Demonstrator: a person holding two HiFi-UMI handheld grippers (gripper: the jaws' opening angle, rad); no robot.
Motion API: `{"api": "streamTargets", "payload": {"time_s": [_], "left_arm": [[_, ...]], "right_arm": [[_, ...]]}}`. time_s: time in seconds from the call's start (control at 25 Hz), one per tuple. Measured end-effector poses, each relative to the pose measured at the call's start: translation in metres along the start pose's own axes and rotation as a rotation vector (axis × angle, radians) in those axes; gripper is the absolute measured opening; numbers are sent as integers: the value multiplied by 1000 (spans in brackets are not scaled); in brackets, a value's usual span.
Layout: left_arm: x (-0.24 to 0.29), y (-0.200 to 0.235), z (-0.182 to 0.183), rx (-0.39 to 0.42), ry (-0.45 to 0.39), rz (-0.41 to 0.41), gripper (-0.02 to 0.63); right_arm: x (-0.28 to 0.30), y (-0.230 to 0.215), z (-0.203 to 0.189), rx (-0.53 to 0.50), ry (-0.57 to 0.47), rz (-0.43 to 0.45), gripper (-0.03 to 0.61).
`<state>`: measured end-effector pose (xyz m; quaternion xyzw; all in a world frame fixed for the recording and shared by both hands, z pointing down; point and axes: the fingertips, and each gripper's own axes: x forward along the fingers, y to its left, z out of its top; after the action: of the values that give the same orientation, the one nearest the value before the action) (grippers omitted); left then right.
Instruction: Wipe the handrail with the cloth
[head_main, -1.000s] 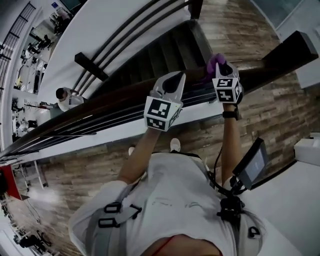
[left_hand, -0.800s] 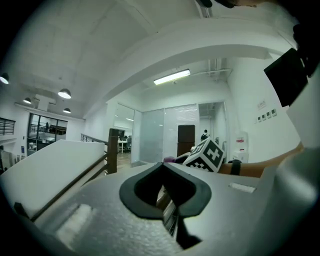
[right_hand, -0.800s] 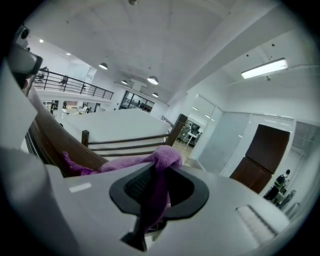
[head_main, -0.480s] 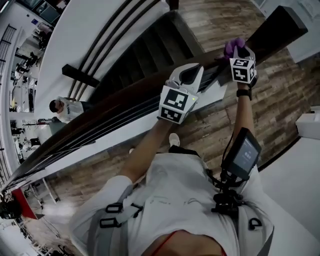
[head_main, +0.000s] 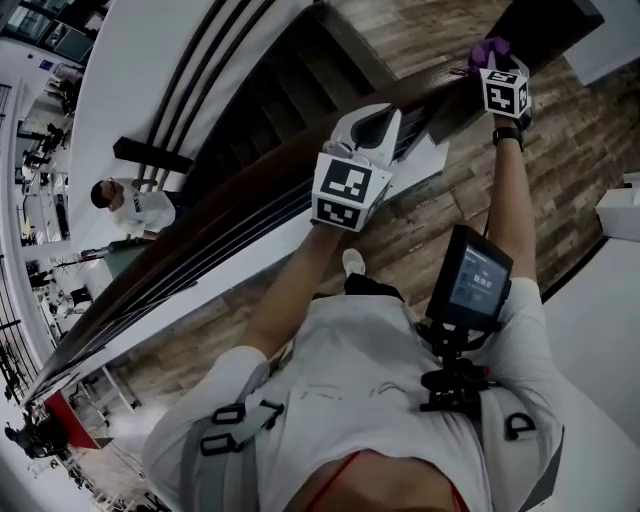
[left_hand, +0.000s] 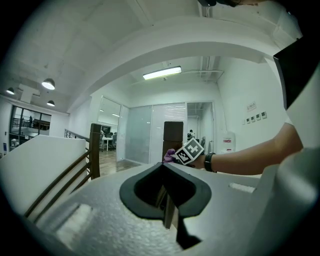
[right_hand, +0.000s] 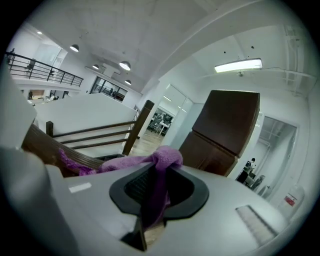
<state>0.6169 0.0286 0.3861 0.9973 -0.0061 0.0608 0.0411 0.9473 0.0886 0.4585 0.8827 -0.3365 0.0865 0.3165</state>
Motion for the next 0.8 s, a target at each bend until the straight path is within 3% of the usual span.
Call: {"api": "streamTargets", "payload": {"time_s": [0.32,0.44,0.52,0.64,0.8], "left_arm": [[-25,-1,0,0,3,53,0],[-60,21,5,-8,-23,120,0],[-93,40,6,-17,-33,154,0],[-149,65,4,-35,-48,215,0],[-238,108,0,-54,-72,389,0]], "right_arm": [[11,-65,-18,123,70,-86,57],[1,-57,-11,182,124,-68,57],[-26,-26,8,179,128,-16,58],[-73,48,44,161,4,119,60],[-159,193,114,185,-214,426,61]]}}
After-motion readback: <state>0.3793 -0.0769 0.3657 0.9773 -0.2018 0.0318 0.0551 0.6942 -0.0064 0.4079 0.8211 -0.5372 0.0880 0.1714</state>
